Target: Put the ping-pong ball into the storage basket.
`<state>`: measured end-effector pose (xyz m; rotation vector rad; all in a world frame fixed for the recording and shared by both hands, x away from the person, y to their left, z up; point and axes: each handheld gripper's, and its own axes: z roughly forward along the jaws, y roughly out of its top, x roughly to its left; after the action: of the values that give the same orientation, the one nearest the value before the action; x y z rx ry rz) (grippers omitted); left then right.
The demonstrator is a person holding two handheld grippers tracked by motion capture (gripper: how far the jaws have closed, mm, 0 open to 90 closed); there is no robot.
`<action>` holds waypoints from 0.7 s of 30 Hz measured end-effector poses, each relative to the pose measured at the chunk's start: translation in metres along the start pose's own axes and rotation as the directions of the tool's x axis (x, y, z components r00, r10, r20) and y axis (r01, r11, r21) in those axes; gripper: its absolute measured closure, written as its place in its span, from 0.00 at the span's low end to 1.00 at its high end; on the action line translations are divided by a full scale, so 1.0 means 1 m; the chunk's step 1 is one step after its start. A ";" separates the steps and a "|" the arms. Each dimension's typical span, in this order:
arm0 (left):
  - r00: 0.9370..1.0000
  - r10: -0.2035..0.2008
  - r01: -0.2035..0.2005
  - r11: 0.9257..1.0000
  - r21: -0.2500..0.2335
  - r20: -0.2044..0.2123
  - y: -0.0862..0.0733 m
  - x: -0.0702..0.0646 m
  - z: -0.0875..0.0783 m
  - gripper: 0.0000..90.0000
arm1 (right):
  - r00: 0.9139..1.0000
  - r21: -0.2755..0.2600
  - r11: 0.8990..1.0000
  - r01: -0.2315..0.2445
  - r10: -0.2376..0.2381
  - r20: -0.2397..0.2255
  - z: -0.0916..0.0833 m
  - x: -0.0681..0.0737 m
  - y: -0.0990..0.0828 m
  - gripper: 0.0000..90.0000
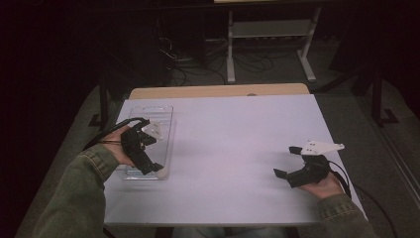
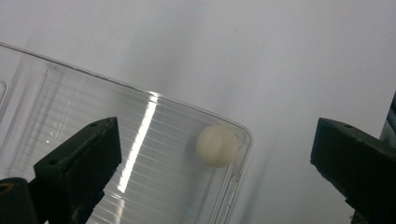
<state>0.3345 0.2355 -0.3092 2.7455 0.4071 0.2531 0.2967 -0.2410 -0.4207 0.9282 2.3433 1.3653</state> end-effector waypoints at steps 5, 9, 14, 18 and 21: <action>1.000 -0.015 0.014 0.999 -0.050 -0.016 -0.006 -0.007 -0.002 0.02 | 1.000 0.001 1.000 -0.001 0.001 0.000 0.000 0.000 0.000 0.00; 0.999 -0.034 0.030 0.995 -0.098 -0.031 -0.012 -0.010 -0.003 0.02 | 1.000 0.003 1.000 0.002 -0.002 -0.002 0.001 0.000 0.000 0.00; 0.997 -0.063 0.056 0.988 -0.143 -0.049 -0.020 -0.013 -0.005 0.02 | 1.000 0.004 1.000 0.000 0.000 -0.002 0.001 0.000 0.000 0.00; 0.993 -0.091 0.078 0.982 -0.172 -0.072 -0.029 -0.016 -0.007 0.02 | 1.000 0.004 1.000 0.001 -0.001 -0.003 0.001 0.001 0.000 0.00; 0.991 -0.111 0.094 0.975 -0.202 -0.074 -0.034 -0.017 -0.008 0.02 | 1.000 0.000 1.000 0.000 0.000 -0.002 0.000 0.000 0.000 0.00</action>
<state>0.3087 0.2630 -0.3167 2.5167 0.5159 0.3639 0.2964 -0.2406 -0.4208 0.9268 2.3447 1.3674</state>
